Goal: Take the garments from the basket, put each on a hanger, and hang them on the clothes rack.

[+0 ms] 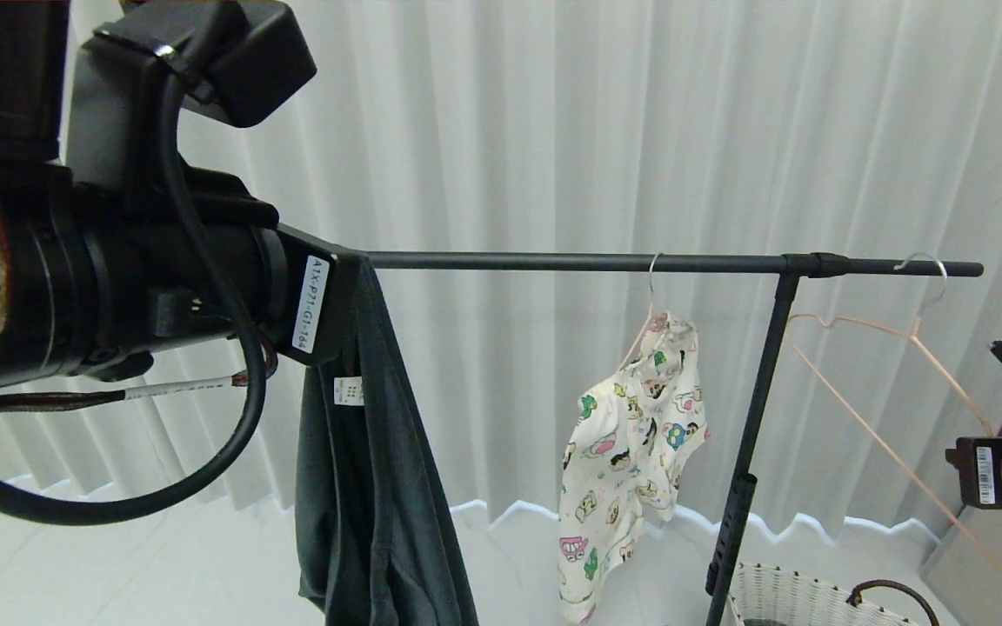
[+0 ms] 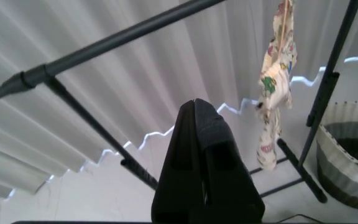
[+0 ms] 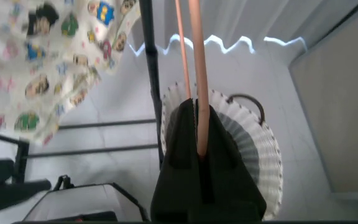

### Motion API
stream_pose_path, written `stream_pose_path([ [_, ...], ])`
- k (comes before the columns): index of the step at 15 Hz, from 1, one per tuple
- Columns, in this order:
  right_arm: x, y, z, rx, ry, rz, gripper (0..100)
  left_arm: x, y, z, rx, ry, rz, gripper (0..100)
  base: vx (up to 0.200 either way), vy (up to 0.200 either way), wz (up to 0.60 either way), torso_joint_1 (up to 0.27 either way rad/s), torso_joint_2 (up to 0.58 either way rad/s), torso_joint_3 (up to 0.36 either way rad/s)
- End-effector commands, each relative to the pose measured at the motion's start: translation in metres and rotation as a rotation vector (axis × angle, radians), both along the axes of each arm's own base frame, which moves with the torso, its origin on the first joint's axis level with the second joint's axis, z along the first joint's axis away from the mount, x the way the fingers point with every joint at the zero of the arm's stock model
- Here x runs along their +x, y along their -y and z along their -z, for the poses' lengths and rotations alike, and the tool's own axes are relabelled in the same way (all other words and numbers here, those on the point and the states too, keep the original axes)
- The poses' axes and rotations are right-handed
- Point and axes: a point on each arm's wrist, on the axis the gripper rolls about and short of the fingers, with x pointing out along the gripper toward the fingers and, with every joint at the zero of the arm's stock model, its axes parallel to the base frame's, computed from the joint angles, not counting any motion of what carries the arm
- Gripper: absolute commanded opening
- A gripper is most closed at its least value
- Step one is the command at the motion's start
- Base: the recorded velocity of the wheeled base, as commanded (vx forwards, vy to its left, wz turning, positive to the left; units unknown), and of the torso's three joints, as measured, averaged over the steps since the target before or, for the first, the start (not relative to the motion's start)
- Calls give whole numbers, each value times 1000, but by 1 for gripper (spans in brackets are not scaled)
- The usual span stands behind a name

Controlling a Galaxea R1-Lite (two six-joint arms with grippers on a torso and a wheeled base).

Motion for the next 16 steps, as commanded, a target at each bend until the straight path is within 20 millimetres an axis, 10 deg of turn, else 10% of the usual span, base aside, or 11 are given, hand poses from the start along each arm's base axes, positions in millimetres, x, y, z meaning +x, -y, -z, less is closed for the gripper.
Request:
stream_pose_path([
  [1,-13,1,-3,2,27,-5,0,1,-1,3,7,-9,-7,0,-200,0,0,7,-2,-2],
  [9,-38,-29,-16,31,106,-226,0,5,-5,15,36,-38,-34,0,-200,0,0,2,1,2],
  [16,-110,-60,-4,157,107,-818,0,29,-13,53,73,-143,-240,0,0,0,0,0,0,0],
])
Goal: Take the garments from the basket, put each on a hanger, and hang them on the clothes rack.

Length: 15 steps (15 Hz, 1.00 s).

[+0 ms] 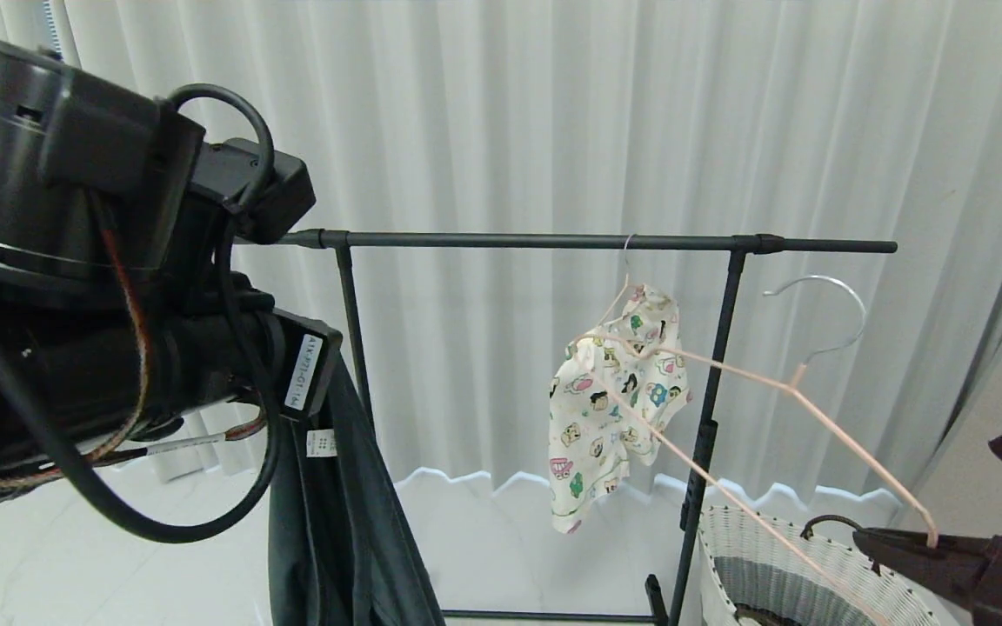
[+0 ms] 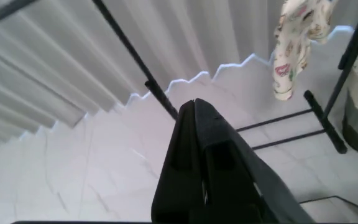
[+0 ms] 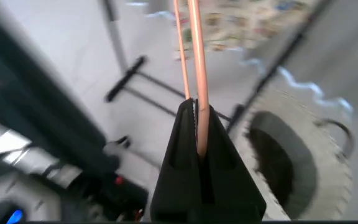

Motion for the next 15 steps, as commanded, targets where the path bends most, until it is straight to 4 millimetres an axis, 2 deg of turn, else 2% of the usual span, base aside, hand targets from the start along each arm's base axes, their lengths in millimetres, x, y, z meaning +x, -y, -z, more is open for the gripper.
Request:
stream_pose_path([
  [1,-24,0,-1,71,0,-183,0,15,7,11,-47,-37,-71,0,0,0,0,0,0,0],
  [4,-26,-5,-7,118,-22,-289,0,18,17,13,-169,-50,-124,0,0,0,0,0,0,0],
  [7,-23,-10,-11,128,-40,-325,0,21,23,7,-262,-39,-154,0,0,0,0,0,0,0],
  [11,-11,-27,-14,127,-51,-336,0,24,27,8,-279,-44,-159,0,0,0,0,0,0,0],
  [15,-10,-32,-14,133,-57,-365,0,33,33,15,-266,-41,-210,0,0,0,0,0,0,0],
])
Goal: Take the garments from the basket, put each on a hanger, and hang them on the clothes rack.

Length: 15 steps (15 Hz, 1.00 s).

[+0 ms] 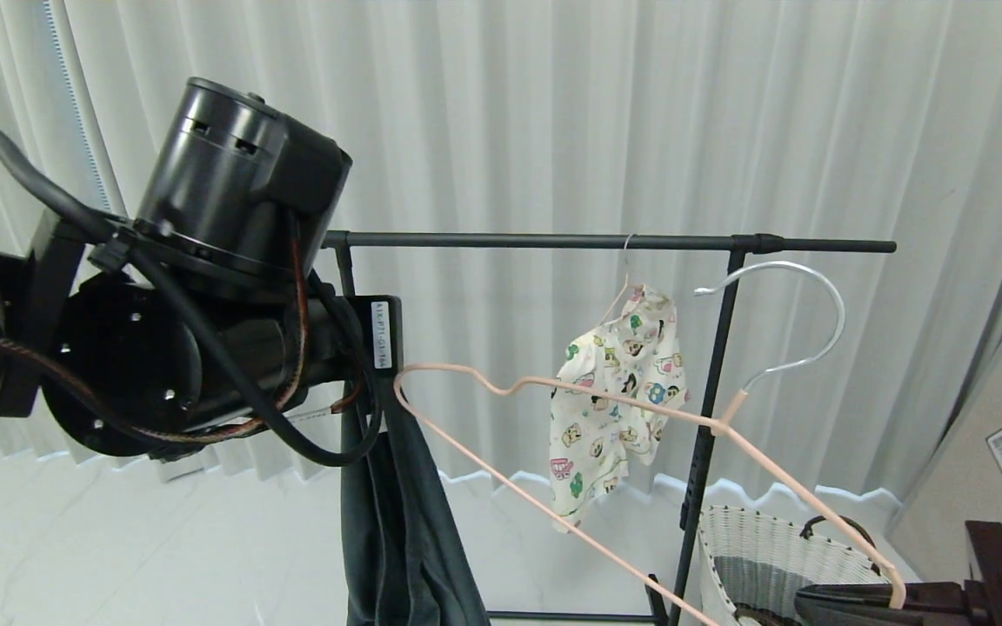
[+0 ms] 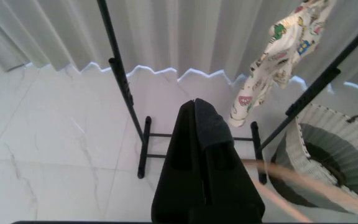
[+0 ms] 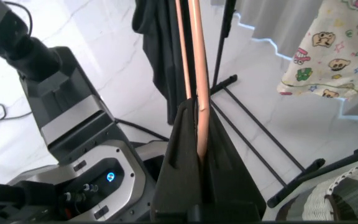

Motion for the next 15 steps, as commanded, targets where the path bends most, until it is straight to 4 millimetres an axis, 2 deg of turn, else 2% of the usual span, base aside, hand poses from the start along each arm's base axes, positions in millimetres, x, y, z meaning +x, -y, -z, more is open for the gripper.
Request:
stream_pose_path([
  [1,2,-3,2,-12,-9,-4,0,4,3,4,11,-9,-5,0,0,0,0,0,0,0],
  [3,2,-4,3,-16,-12,-6,0,8,6,-1,6,11,-19,0,0,0,0,0,0,0],
  [11,4,-10,-3,-6,-5,-21,0,10,8,1,5,6,-28,0,0,0,0,0,0,0],
  [15,9,-17,0,-17,-14,-14,0,10,8,1,3,9,-30,0,0,0,0,0,0,0],
])
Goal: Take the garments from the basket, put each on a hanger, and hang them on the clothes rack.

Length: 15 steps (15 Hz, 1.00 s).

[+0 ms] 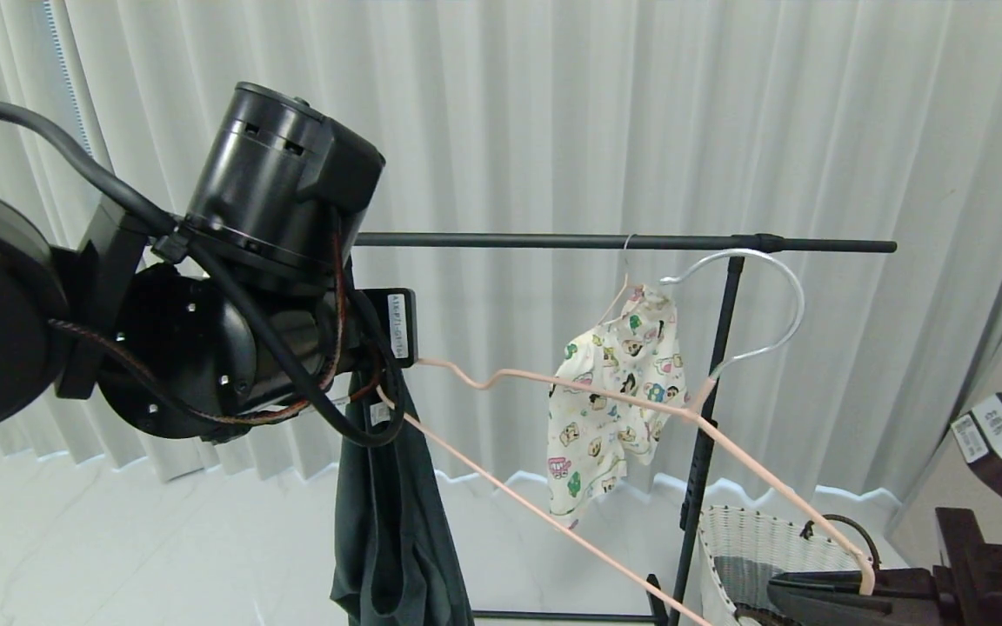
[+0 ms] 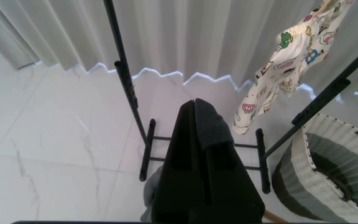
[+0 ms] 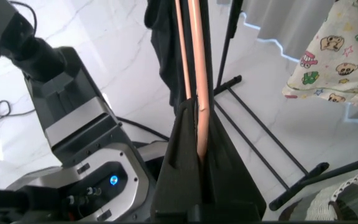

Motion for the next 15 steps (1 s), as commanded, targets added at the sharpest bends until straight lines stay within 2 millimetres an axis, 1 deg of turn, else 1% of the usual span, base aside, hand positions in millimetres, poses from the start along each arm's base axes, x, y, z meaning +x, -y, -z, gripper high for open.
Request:
stream_pose_path([
  [1,6,-8,5,-11,-22,10,0,0,0,0,-1,0,0,0,0,0,0,0,0,0],
  [3,12,-16,5,19,-26,25,0,-1,-1,-1,-2,3,-1,0,0,0,0,0,0,0],
  [9,26,-32,16,-10,-45,36,0,-4,2,-1,-11,4,9,0,0,0,0,0,0,0],
  [12,31,-40,22,-25,-56,37,0,-10,9,-4,-64,12,12,0,0,0,0,0,0,0],
  [15,36,-46,22,-30,-63,35,0,-27,13,-13,-89,33,67,0,0,0,0,0,0,0],
])
